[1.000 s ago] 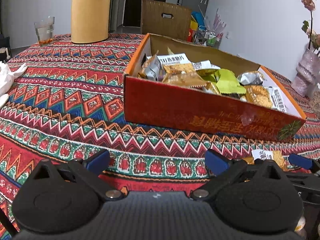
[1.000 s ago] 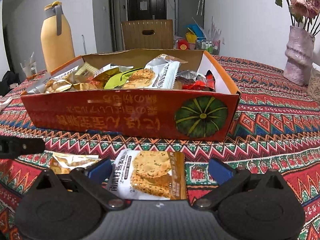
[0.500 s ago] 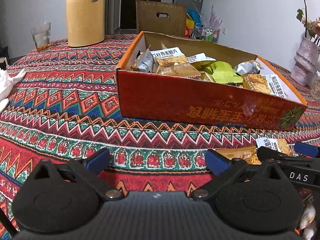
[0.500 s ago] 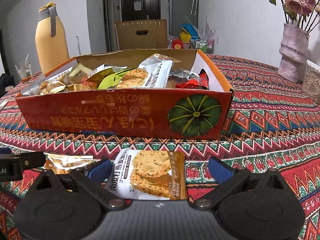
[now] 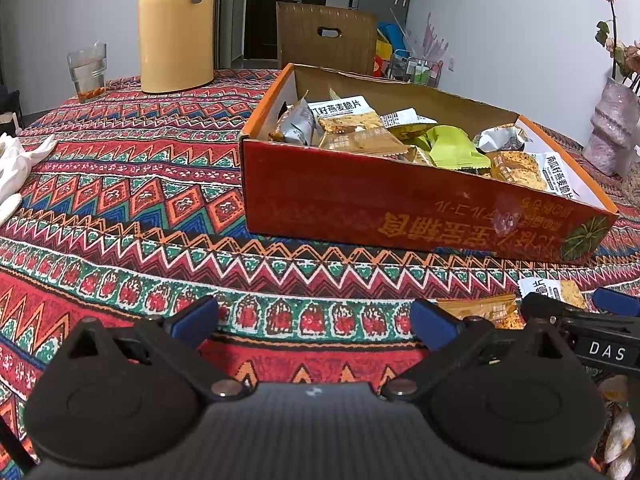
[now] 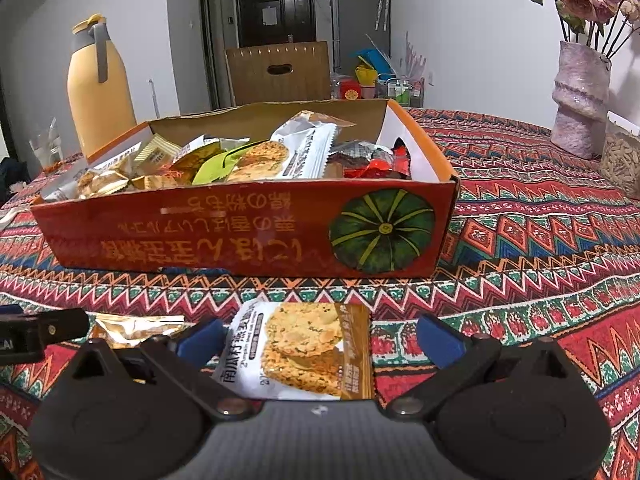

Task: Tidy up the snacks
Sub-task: 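Grasp a white cracker packet with the right tool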

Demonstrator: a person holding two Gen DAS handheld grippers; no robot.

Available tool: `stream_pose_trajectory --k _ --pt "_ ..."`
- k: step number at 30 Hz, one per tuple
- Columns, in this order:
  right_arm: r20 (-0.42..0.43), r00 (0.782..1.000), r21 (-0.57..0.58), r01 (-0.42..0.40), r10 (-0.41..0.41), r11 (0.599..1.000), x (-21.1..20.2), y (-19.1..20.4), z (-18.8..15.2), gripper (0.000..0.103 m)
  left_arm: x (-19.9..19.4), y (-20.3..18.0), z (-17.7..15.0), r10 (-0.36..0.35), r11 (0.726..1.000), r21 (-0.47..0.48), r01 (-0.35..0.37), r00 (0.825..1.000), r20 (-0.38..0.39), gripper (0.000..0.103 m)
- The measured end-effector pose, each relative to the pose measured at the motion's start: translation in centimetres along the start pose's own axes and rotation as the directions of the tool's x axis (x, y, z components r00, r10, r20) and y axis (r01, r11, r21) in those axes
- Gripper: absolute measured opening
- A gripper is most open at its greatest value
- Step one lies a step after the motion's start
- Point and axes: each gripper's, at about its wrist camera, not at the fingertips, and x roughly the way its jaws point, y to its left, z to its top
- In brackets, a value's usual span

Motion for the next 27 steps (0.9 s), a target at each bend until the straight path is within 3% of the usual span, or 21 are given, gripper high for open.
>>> stream_pose_trajectory --k 27 --pt "0.0 0.999 -0.027 -0.044 0.044 0.999 0.52 0.73 0.33 0.103 0.39 -0.27 0.26 0.0 1.0 0.01 0.0 1.0 -0.003 0.103"
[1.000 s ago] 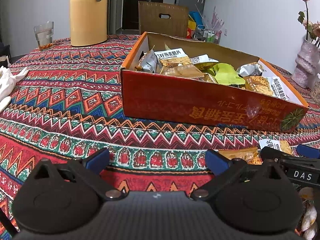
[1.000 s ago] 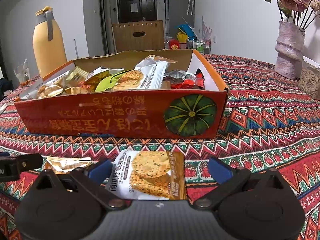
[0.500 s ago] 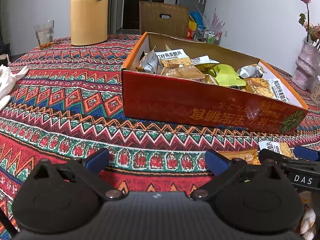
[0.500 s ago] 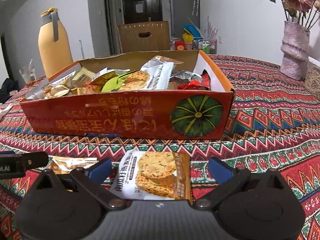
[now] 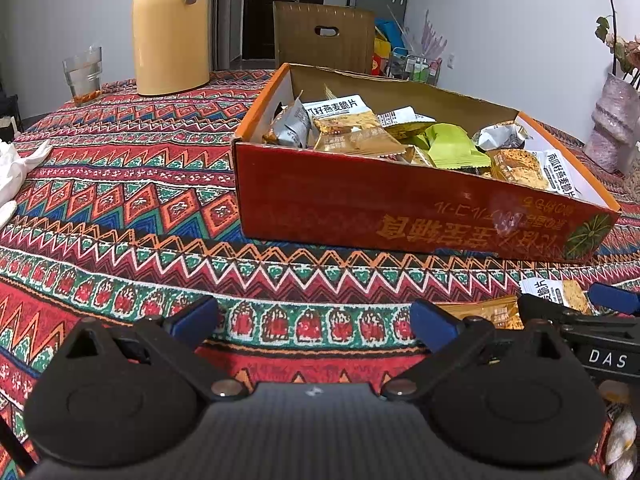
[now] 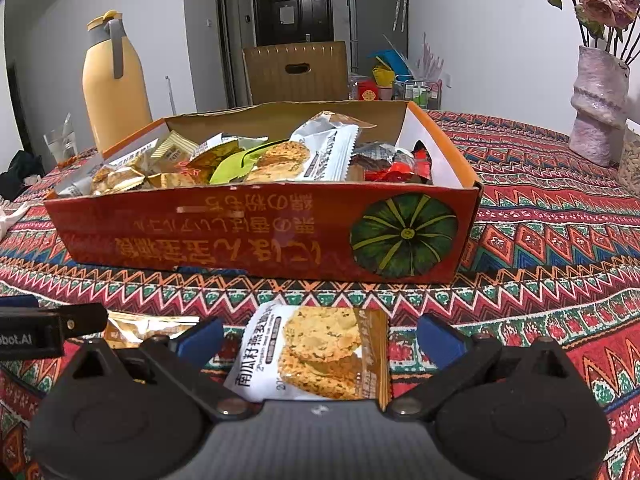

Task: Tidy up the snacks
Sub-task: 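Grasp a white cracker packet with the right tool, then grasp the last cracker packet with the left tool while the right tool holds its packet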

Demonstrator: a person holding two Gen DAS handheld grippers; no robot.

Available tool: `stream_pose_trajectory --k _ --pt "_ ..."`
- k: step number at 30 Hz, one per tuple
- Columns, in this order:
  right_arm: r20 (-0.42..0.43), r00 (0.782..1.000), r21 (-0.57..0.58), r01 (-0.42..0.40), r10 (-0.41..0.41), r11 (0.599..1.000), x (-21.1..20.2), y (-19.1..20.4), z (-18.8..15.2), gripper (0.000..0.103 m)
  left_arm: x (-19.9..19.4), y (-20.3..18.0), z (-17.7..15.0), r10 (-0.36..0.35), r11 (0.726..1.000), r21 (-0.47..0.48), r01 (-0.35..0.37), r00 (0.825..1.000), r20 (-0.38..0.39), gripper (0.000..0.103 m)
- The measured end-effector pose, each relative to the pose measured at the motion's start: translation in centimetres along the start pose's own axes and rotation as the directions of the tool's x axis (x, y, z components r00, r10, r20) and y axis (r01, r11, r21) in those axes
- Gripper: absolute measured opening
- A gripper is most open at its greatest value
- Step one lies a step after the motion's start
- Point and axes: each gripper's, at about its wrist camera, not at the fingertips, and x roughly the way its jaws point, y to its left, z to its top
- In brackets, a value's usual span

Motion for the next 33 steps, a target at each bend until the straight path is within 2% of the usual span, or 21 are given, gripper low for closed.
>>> stream_pose_trajectory --k 4,7,9,10,14,16,20,26,29,33 --pt "0.0 1.0 -0.001 0.0 0.0 1.0 0.1 0.1 0.0 0.103 0.0 0.1 0.1 0.007 1.0 -0.002 -0.007 1.0 -0.008 0.103" --pt "-0.004 1.0 -0.01 0.014 -0.014 1.0 0.0 0.2 -0.1 0.102 -0.7 0.9 0.4 0.012 0.999 -0.051 -0.012 1.0 -0.008 0.103" --pt "0.0 1.0 -0.033 0.017 -0.017 0.999 -0.2 0.4 -0.2 0.094 -1.4 1.4 0.7 0.02 0.997 -0.073 -0.02 1.0 0.003 0.103" --pt "0.006 1.0 -0.039 0.007 -0.007 0.999 -0.4 0.4 -0.4 0.087 -1.7 1.6 0.9 0.029 0.996 -0.079 -0.029 1.0 0.004 0.103" --pt "0.022 0.999 -0.042 -0.037 0.038 0.998 -1.1 0.4 -0.4 0.052 -2.4 1.6 1.3 0.029 0.996 -0.089 -0.031 0.999 -0.017 0.103" --pt "0.028 0.997 -0.013 -0.07 0.07 0.997 -1.6 -0.1 -0.3 0.048 -2.8 1.2 1.5 0.019 0.997 -0.081 -0.021 0.999 -0.027 0.103" --pt "0.098 0.992 0.016 -0.082 0.08 0.997 -3.7 -0.7 -0.2 0.047 -3.5 -0.5 1.6 0.007 0.999 -0.048 -0.009 0.999 -0.046 0.103" --pt "0.221 0.972 0.04 -0.084 0.073 0.996 -8.6 -2.6 -0.2 0.047 -3.5 -3.8 0.9 -0.032 0.999 -0.013 0.031 0.995 -0.097 0.103" --pt "0.245 0.968 0.063 -0.071 0.053 0.996 -9.7 -4.3 -0.6 0.047 -3.2 -5.8 0.3 -0.036 0.999 0.01 0.037 0.992 -0.119 0.103" --pt "0.234 0.972 0.102 -0.047 0.022 0.994 -9.9 -6.5 -1.9 0.048 -2.4 -8.0 -0.2 -0.008 0.999 0.039 0.013 0.99 -0.14 0.103"
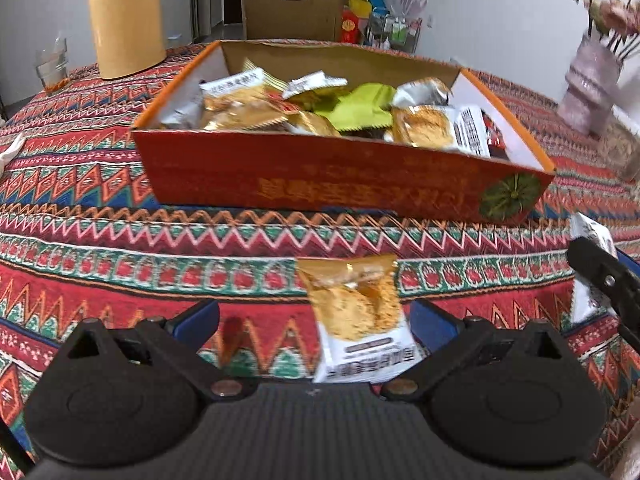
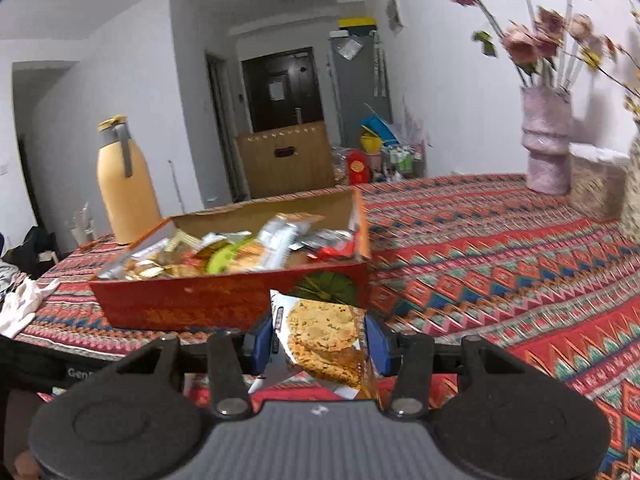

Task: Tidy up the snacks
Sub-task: 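Grasp the last cracker packet with the left tool while the right tool holds its packet, then carry both cracker packets over the box and open both tools to drop them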

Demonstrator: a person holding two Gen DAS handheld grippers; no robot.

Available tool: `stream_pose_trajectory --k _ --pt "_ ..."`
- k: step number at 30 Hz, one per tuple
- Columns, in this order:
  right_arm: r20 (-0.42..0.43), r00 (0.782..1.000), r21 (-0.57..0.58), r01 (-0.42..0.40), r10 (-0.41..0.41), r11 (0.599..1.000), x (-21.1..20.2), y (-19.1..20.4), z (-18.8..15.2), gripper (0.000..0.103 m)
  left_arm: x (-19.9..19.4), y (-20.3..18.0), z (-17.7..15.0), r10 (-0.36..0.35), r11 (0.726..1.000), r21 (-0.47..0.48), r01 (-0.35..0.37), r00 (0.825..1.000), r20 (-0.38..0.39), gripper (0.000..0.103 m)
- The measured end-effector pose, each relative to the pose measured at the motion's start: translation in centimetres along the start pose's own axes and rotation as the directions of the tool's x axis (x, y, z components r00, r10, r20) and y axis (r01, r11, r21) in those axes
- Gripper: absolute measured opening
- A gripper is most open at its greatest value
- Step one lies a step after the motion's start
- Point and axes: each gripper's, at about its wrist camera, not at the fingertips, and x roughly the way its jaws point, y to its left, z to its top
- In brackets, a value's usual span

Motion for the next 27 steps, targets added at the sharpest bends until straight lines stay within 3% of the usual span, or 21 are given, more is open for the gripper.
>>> stream_pose_trajectory --k 2,5,7,9,16,27 --pt "-0.013 1.0 0.022 0.01 -0.01 1.0 0.1 -1.1 -0.6 0.048 0.6 -0.9 -0.1 0.019 1.0 0.004 -0.019 1.0 -0.013 0.103" --pt "-0.025 1.0 0.056 0.012 -0.011 0.998 0.3 -2.3 -1.4 0.048 1.1 -1.8 -0.2 0.039 0.999 0.015 -0.039 0.999 -0.013 0.087" --pt "-0.025 1.0 0.069 0.006 -0.004 0.998 0.6 -2.7 -1.7 0.048 0.8 -2.0 -0.2 0.038 0.999 0.024 -0.038 0.999 0.001 0.062" --pt "-0.022 1.0 0.071 -0.009 0.01 0.997 0.6 -2.7 -1.8 0.048 0.5 -2.0 -0.1 0.018 1.0 0.02 -0.018 1.0 0.007 0.046" --pt "-0.013 1.0 0.061 -0.028 0.029 0.998 0.5 -2.4 -1.8 0.048 -0.1 -1.7 0.0 0.02 1.0 0.02 -0.021 1.0 0.019 0.044" --pt "0.039 0.999 -0.04 -0.031 0.033 0.999 0.0 0.1 1.1 0.048 -2.6 -0.1 3.3 0.023 0.999 0.034 -0.028 0.989 0.143 0.044"
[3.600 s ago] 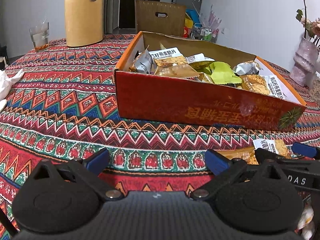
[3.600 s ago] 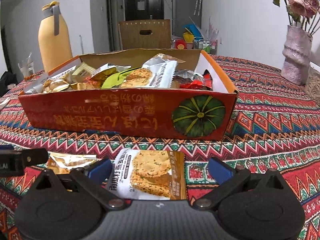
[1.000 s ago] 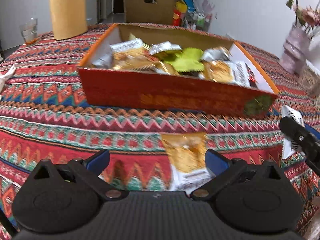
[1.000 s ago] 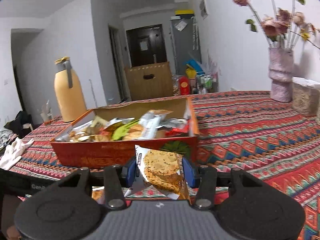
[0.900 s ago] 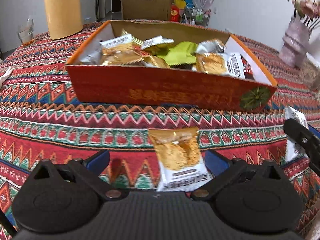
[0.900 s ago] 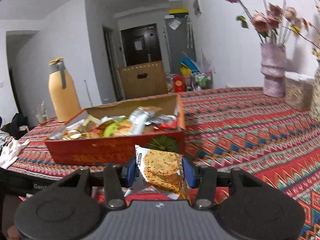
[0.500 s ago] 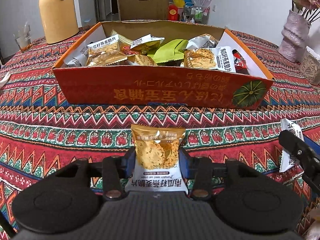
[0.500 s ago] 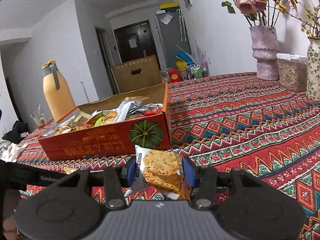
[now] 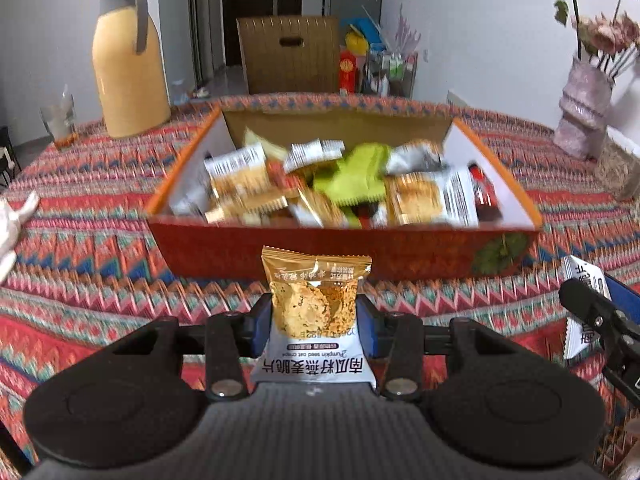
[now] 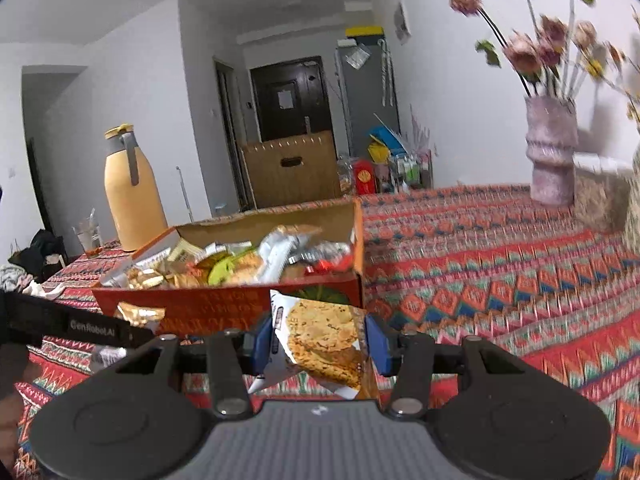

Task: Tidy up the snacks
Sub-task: 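Carry both cracker packets over the box and open both tools to drop them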

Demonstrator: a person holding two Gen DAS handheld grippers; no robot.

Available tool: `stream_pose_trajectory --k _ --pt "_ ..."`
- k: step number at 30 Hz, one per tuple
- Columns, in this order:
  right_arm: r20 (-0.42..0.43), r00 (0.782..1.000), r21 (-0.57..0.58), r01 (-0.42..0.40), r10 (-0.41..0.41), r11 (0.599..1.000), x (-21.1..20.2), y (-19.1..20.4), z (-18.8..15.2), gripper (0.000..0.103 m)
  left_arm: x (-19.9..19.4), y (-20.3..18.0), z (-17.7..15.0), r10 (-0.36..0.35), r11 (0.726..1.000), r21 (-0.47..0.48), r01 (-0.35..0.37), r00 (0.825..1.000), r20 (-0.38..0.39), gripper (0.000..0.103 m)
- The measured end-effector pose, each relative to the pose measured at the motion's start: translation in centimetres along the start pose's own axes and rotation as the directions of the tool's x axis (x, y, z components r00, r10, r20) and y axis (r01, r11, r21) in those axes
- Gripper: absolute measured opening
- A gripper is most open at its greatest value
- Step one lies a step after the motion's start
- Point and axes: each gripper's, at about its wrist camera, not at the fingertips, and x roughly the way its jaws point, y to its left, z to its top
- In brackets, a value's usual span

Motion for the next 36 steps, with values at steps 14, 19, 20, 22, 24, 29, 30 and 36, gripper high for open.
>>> stream_pose_trajectory --k 14,19,20,22,24,29,30,36 --pt "0.024 1.0 -0.115 -0.012 0.015 0.993 7.7 3.8 7.7 0.048 2.6 3.4 9.4 0.066 0.997 -0.045 -0.061 0.99 0.122 0.044" --pt "-0.006 1.0 -0.107 -0.004 0.004 0.994 11.5 4.5 8.8 0.048 4.7 4.3 10.8 0.098 0.994 -0.063 -0.091 0.988 0.119 0.044" --pt "-0.011 1.0 -0.106 -0.003 0.002 0.994 12.1 4.6 8.8 0.048 5.1 4.6 10.9 0.101 0.993 -0.067 -0.094 0.988 0.112 0.044" --pt "-0.02 1.0 -0.105 -0.002 0.0 0.994 13.0 4.7 8.6 0.048 5.8 4.9 10.8 0.099 0.993 -0.068 -0.093 0.99 0.101 0.044" --pt "-0.031 1.0 -0.103 0.001 -0.004 0.995 13.7 4.8 8.4 0.049 6.3 5.1 10.6 0.1 0.994 -0.061 -0.094 0.991 0.091 0.045" --pt "-0.038 0.999 -0.098 0.01 -0.014 0.995 14.2 4.6 8.0 0.07 6.5 5.3 10.0 0.085 0.995 -0.058 -0.079 0.991 0.101 0.064" --pt "-0.033 0.999 -0.095 0.012 -0.015 0.995 14.1 4.6 7.9 0.074 6.4 5.4 10.0 0.087 0.995 -0.058 -0.081 0.99 0.11 0.079" --pt "0.004 1.0 -0.054 0.022 -0.022 0.998 12.8 3.8 7.8 0.1 4.9 6.0 9.2 0.081 0.995 -0.079 -0.068 0.98 0.183 0.103"
